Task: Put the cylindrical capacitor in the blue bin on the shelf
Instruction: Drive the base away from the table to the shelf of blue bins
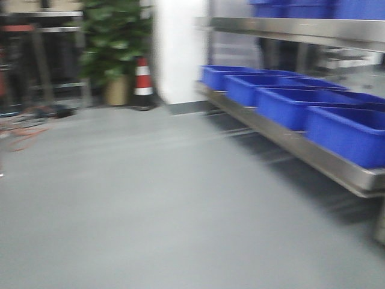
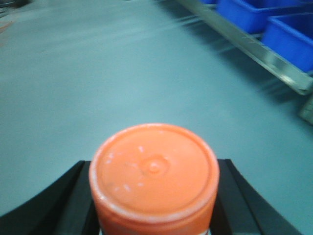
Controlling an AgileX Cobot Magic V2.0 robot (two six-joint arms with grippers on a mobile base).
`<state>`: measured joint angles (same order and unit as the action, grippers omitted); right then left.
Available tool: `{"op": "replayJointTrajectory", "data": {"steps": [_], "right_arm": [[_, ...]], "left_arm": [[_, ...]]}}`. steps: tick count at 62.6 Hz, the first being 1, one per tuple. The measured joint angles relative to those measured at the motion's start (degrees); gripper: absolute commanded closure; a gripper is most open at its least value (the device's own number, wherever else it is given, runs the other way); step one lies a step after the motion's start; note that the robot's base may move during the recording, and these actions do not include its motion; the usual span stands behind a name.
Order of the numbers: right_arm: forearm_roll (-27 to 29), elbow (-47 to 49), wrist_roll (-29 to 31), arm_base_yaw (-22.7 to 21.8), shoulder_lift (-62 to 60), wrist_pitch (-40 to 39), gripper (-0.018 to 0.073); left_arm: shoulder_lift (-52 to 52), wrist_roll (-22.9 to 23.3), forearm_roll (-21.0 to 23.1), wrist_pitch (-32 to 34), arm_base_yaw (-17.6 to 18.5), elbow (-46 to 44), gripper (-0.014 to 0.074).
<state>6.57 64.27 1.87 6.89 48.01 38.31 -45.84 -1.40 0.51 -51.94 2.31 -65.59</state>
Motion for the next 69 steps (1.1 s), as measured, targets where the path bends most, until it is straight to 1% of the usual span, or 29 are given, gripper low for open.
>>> {"op": "replayJointTrajectory", "data": {"steps": [69], "right_arm": [[0.0,0.0,0.0,0.0,0.0,-0.1,0.0721]], "left_arm": [[0.0,0.0,0.0,0.0,0.0,0.0,0.0708]]}}
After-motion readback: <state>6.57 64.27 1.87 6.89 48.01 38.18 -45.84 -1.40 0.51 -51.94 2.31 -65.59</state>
